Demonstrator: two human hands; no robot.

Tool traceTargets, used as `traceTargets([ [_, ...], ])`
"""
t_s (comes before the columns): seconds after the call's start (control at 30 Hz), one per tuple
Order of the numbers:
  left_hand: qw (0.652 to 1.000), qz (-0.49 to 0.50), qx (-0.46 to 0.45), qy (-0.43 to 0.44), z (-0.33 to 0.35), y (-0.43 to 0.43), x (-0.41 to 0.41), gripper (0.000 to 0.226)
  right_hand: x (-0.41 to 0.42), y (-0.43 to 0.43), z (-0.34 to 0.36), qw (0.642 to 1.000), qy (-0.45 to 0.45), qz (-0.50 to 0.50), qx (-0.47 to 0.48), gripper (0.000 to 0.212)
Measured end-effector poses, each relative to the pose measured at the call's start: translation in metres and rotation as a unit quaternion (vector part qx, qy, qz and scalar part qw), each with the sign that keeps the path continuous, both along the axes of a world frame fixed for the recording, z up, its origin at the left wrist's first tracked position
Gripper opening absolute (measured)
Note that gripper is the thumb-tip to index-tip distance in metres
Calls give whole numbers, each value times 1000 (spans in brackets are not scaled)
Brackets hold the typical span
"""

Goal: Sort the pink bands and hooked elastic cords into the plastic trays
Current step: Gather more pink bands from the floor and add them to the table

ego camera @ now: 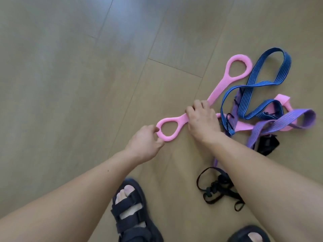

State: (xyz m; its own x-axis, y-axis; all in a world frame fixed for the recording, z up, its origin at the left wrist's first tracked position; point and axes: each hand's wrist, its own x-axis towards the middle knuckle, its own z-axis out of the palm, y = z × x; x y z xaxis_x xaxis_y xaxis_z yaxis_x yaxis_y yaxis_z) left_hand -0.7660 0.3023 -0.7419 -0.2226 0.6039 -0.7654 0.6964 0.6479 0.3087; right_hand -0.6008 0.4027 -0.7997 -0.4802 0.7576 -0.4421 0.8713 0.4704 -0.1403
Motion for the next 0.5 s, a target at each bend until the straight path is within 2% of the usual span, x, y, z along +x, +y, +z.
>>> traceTargets([
  [0.13,1000,9,13,-7,23,11,3,52,3,2,21,997,39,-46,-52,18],
  [0.2,1000,18,14,-21,38,21,8,46,2,7,39,984,99,-100,-108,16],
  [0.23,999,24,12,-29,44,26,11,42,1,10,51,966,151,-159,-136,13],
  [0.3,998,43,2,-55,57,33,19,34,-2,12,78,889,282,-317,-172,9],
  [0.37,992,68,5,-102,69,38,30,44,-4,11,106,780,386,-449,-204,10],
  [0.43,986,80,34,-141,80,42,41,56,-3,8,130,674,447,-527,-262,11],
  [0.5,980,79,77,-167,87,45,51,44,1,4,150,572,493,-568,-328,11],
])
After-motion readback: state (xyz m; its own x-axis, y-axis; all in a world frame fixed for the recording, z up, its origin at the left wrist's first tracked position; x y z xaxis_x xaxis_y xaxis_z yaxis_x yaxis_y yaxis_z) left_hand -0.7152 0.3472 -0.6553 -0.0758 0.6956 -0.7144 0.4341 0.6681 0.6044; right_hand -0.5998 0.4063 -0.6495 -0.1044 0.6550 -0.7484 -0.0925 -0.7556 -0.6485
